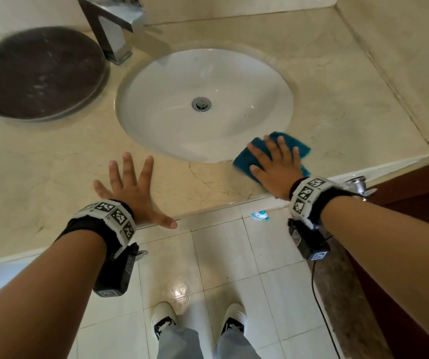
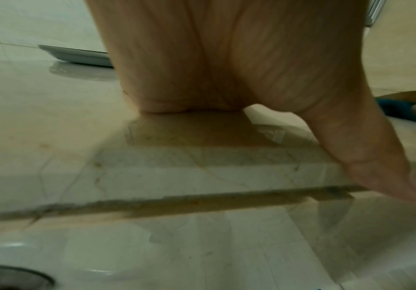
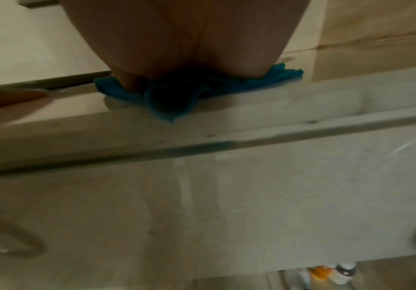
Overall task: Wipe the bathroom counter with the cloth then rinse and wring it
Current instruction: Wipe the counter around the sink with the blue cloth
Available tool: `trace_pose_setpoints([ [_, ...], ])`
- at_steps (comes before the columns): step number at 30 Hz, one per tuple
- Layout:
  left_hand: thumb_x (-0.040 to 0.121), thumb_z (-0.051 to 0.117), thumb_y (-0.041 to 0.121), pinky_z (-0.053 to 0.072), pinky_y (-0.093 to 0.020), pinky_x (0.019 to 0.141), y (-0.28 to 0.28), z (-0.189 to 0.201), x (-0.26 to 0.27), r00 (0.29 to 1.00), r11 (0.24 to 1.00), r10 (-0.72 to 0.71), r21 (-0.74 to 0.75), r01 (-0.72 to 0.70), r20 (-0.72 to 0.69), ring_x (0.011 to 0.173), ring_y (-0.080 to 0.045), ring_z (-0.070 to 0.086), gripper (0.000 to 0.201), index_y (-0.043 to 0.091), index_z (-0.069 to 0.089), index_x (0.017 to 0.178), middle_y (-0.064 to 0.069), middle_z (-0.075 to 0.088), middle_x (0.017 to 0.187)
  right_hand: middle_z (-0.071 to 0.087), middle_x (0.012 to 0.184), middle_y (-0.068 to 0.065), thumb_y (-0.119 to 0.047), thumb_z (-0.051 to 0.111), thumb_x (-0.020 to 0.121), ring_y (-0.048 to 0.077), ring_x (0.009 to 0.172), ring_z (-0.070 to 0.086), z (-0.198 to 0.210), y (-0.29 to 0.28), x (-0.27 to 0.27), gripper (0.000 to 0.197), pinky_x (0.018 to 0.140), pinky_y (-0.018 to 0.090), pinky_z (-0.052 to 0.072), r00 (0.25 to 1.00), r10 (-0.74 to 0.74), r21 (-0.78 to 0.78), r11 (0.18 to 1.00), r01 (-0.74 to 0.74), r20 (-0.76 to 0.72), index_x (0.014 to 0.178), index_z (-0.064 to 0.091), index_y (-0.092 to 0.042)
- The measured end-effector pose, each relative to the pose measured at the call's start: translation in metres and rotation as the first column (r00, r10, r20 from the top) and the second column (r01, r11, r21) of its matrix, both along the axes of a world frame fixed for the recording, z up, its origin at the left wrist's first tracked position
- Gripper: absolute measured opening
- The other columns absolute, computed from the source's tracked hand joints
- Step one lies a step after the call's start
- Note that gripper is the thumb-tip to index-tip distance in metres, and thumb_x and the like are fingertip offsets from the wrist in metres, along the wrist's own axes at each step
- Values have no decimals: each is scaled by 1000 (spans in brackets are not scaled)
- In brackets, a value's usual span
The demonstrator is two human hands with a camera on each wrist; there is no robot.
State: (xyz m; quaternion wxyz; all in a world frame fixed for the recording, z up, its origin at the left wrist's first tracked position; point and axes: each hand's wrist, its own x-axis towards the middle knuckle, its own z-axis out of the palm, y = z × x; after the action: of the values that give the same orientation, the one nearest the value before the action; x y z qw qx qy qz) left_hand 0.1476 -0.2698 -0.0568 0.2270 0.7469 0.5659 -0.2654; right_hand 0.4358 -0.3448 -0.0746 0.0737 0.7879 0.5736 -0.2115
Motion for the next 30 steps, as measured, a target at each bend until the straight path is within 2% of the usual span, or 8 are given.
trace_pose_setpoints([
  [3, 35, 72, 79, -5, -67, 108, 0, 0, 0, 1000, 1000, -1, 15, 1, 0, 134, -34, -36, 154, 39, -38, 135, -5, -47, 143, 5, 157, -8, -46, 25, 96, 22, 145, -6, 1, 5, -44, 55, 115, 50, -12, 989, 128, 50, 991, -125, -69, 147, 4, -41],
  [5, 35, 72, 79, -4, -67, 108, -1, 0, 0, 1000, 1000, -2, 23, 3, -3, 135, -34, -35, 154, 38, -37, 135, -5, -46, 143, 9, 156, -6, -46, 26, 96, 22, 144, 0, 0, 10, -68, 57, 115, 50, -11, 980, 179, 68, 982, -173, -91, 147, 2, -38],
  [10, 35, 73, 78, -4, -67, 108, -1, -3, 1, 1000, 999, 3, 36, -3, -5, 135, -33, -35, 154, 39, -37, 135, -4, -46, 143, -5, 158, -5, -46, 24, 97, 22, 145, -4, -9, 11, -91, 57, 115, 49, -11, 951, 306, 114, 947, -301, -34, 148, -2, -38],
  [15, 35, 74, 77, -2, -67, 108, -1, -1, 2, 1000, 999, 2, 40, -2, -11, 136, -34, -34, 154, 38, -36, 136, -4, -46, 143, -16, 157, -6, -50, 14, 96, 20, 145, -13, -14, 1, -71, 56, 115, 46, -12, 920, 393, 98, 915, -391, 0, 146, -7, -41],
  [19, 36, 75, 76, -2, -68, 107, 0, 3, 9, 997, 1000, -2, 28, 4, -72, 135, -38, -34, 157, 33, -38, 136, -11, -45, 143, -19, 157, -5, -51, 9, 95, 21, 144, -17, -14, -12, -39, 55, 115, 45, -13, 949, 314, 80, 946, -315, 24, 146, -8, -41],
  [22, 37, 72, 79, -8, -70, 104, -5, 8, 30, 993, 991, -100, 84, 105, -57, 135, -36, -34, 154, 31, -33, 139, -12, -39, 147, -19, 156, -5, -56, -8, 83, 21, 144, -17, -14, -19, -15, 65, 115, 45, -13, 971, 236, 83, 967, -239, 37, 146, -9, -41],
  [26, 39, 63, 86, -12, -70, 104, -16, 4, 92, 974, 969, -228, 96, 227, 4, 133, -33, -38, 149, 33, -38, 136, -7, -45, 143, -21, 156, -5, -47, 13, 98, 21, 144, -17, -15, -25, 16, 54, 116, 45, -11, 994, 109, 80, 991, -110, 23, 146, -11, -40],
  [30, 42, 62, 86, -13, -69, 104, -28, 0, 157, 956, 955, -285, 103, 277, 64, 135, -31, -37, 146, 33, -34, 138, -5, -43, 146, -21, 156, -6, -47, 16, 98, 21, 145, -16, -13, -27, 46, 54, 117, 46, -9, 1000, 22, 77, 997, -23, 5, 146, -10, -42],
])
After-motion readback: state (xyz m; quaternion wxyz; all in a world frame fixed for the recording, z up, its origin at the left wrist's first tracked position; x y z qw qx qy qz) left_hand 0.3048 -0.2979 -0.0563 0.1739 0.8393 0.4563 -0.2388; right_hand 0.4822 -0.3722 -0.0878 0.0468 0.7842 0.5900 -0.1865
